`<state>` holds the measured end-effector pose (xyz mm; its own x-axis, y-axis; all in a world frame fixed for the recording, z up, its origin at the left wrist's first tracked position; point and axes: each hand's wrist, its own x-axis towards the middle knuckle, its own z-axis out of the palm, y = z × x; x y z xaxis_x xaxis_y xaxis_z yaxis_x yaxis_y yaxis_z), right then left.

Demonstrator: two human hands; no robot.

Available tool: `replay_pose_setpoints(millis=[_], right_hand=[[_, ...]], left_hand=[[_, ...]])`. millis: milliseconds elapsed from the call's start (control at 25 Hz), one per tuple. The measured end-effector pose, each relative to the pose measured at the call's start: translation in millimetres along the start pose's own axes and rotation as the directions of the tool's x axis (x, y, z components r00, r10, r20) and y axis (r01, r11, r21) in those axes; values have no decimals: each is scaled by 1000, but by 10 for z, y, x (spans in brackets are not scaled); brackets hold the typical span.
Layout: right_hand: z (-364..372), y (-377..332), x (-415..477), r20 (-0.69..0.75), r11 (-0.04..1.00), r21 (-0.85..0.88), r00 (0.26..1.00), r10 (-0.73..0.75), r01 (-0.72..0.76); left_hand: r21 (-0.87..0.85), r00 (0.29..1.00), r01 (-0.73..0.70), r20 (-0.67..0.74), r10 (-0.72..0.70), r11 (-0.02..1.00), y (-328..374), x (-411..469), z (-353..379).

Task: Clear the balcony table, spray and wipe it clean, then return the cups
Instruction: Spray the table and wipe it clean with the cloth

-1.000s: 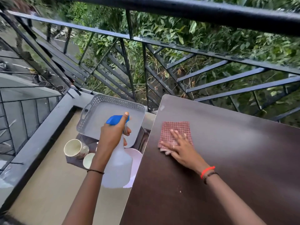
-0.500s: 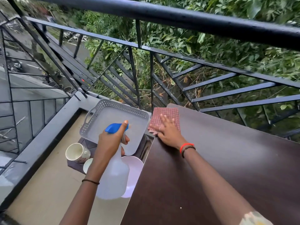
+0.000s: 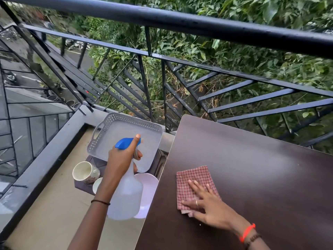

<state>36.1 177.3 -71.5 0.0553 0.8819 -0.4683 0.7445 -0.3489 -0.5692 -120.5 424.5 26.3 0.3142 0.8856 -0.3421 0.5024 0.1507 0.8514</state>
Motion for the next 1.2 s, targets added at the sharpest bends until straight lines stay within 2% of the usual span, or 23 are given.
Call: replay_pose_setpoints(millis=[40,80,160,200,280,360,480,560,760,840,920,1000,1080,1200], right_hand=[[-43,-42,-23,-59,990,113,995,86,-79],[-51,-74,-13,-189,965,218,964,189,-146],[-43,-179,78,-409,908,265,815,411,-324],[-42,-253,141,-436,863,258,744,506,-435],[22,-374,231,-430,770,178,656,621,-613],[61,-423,281,-419,698,137,597,684,-703],[57,-423,325,-403,610,226,497,768,-760],[79,-424,337,-360,567,299,460,812,-767],[177,-556,247,-357,589,356,477,803,-725],[165,-601,270,-319,588,489,495,808,-645],[125,-653,380,-275,555,666,528,804,-499],[57,-746,558,-227,464,832,577,785,-304],[-44,-930,832,-162,304,946,647,745,-114],[-216,-1291,1311,-67,116,993,756,651,-12]], left_hand=[[7,1000,-14,-8,14,1000,-2,-23,-10],[9,999,-28,-15,28,1000,-2,-43,-23],[14,999,-51,-17,52,999,1,-82,-47],[10,998,-65,-10,65,998,-2,-90,-62],[-32,996,-86,11,87,996,-18,-139,-93],[-67,995,-97,-2,97,993,-25,-190,-143],[-16,989,-145,-41,144,989,6,-230,-210],[1,985,-168,-47,167,986,31,-222,-289],[-8,984,-173,-40,173,985,-42,-74,-578],[7,974,-219,-53,219,976,-125,34,-649],[35,960,-269,-74,271,962,-195,173,-720],[39,953,-294,-62,296,955,-255,337,-780],[31,946,-321,-38,322,947,-338,568,-872],[31,930,-368,-4,368,929,-537,986,-1010]])
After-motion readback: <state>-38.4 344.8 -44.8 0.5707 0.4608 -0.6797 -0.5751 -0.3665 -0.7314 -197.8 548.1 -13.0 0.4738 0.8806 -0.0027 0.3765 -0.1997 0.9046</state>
